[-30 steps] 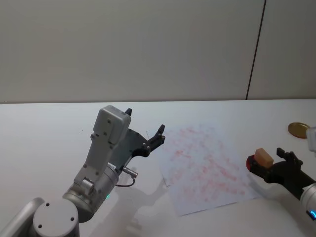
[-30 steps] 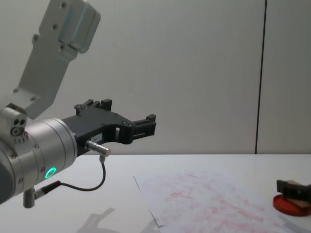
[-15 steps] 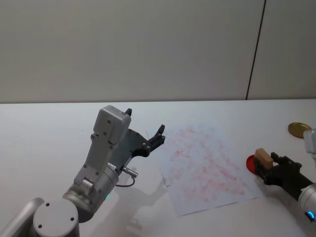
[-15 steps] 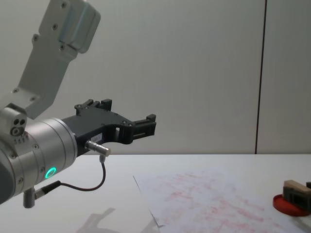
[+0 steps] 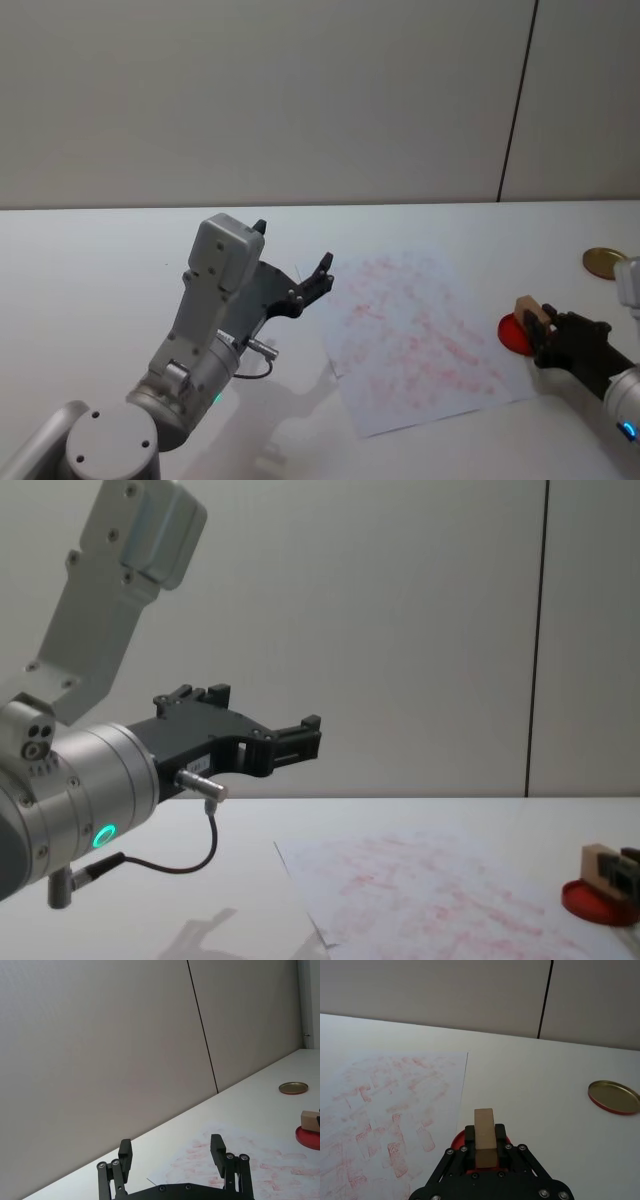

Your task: Use the one hand to pick up the stamp and affix it onto the A4 paper.

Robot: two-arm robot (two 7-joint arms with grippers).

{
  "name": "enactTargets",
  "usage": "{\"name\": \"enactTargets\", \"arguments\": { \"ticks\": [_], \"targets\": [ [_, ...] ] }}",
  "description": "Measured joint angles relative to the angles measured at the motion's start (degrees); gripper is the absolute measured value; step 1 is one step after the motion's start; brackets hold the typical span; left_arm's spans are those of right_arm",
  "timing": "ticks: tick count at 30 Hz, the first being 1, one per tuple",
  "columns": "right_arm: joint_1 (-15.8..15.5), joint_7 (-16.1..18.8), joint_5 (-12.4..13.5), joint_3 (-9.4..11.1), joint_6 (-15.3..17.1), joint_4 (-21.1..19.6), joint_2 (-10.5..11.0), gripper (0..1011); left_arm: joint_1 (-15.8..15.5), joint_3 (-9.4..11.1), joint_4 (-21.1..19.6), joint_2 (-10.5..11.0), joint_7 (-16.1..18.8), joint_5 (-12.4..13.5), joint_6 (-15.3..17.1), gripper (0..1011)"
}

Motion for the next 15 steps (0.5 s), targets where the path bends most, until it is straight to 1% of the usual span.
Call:
{"name": "enactTargets", "arguments": {
  "ticks": [8, 15],
  "targets": [
    [-0.08, 1.03, -1.05, -0.22, -1.40, -1.36, 0.03, 216, 0.00, 0.00, 0.00, 0.00, 0.00, 0.00, 0.00, 993],
    [-0.53, 3.28, -1.42, -0.82, -1.62, -3.54, -0.07, 217, 0.00, 0.00, 0.00, 0.00, 0.00, 0.00, 0.00, 993]
  ]
}}
